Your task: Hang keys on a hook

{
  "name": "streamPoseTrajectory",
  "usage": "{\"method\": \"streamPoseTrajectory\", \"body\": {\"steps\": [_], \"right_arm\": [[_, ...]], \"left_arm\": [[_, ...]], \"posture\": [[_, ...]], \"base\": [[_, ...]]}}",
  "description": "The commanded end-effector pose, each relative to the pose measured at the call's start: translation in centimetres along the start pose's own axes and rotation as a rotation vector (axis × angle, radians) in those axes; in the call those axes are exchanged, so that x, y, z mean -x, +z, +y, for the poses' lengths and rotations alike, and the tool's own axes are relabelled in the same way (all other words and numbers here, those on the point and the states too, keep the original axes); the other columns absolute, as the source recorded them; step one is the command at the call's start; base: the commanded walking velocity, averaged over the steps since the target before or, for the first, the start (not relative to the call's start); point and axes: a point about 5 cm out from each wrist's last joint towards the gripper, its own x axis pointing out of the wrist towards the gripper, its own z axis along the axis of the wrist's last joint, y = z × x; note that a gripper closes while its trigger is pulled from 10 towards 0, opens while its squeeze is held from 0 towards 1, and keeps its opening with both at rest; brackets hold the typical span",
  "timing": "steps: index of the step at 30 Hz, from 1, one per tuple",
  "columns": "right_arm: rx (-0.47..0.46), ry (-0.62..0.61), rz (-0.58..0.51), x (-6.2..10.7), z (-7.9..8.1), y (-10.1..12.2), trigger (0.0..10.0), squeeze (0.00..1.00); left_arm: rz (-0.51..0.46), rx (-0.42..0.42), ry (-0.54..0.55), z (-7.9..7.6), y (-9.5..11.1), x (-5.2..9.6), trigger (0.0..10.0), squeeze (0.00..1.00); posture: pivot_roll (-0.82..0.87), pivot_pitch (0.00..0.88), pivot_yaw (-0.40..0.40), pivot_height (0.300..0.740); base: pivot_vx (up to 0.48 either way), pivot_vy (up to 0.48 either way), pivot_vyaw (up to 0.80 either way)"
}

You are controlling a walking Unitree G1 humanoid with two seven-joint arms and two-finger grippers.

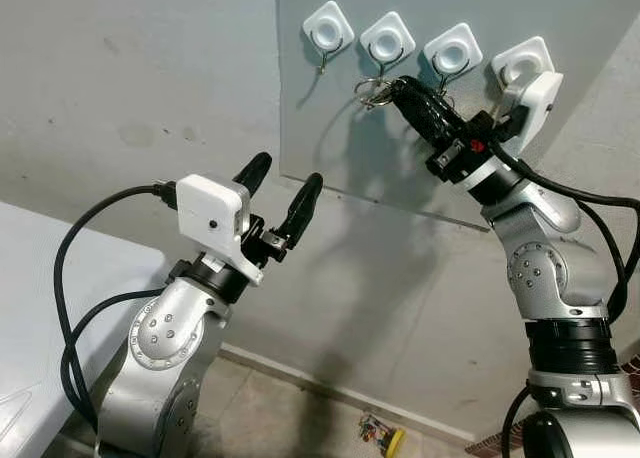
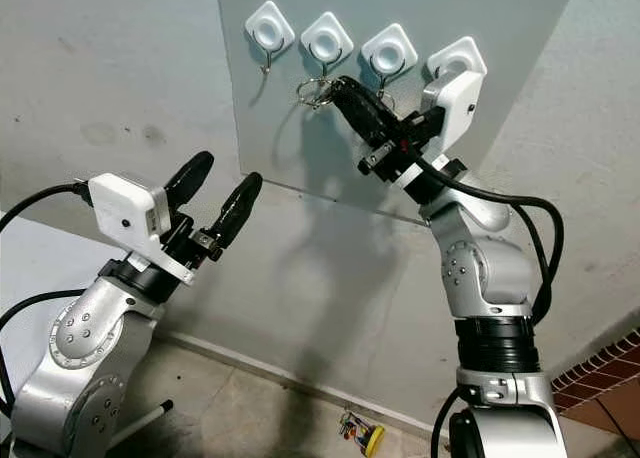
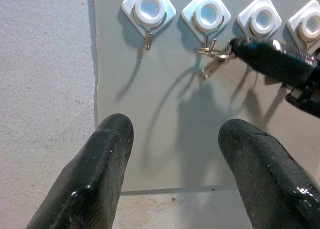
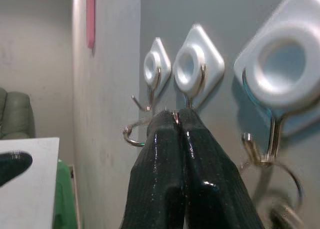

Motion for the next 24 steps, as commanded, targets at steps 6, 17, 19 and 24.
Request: {"method": "streamPoseTrajectory", "body": {"steps": [6,17,19,24], "right_arm": [[-0.003,0.002,0.009,0.2,0.0,0.2,10.0,1.00],[0.007,0.080,0.063,0.9,1.2,-0.7,10.0,1.00],[-0.007,0.135,0.107,1.5,2.0,-1.4,10.0,1.00],[-0.034,0.207,0.161,2.4,2.9,-2.2,10.0,0.00]], "left_arm": [[-0.006,-0.005,0.007,0.0,0.4,0.1,10.0,0.00],[-0.002,-0.004,0.020,0.0,0.3,0.2,10.0,0.00],[0.001,-0.008,0.025,0.1,0.2,0.4,10.0,0.00],[0.000,-0.008,0.027,0.1,0.2,0.4,10.0,0.00]], "posture": [[-0.05,0.091,-0.026,0.740],[-0.05,0.094,-0.032,0.740],[-0.06,0.093,-0.032,0.740],[-0.06,0.090,-0.031,0.740]], "base": [[0.000,0.000,0.00],[0.000,0.000,0.00],[0.000,0.000,0.00],[0.000,0.000,0.00]]}}
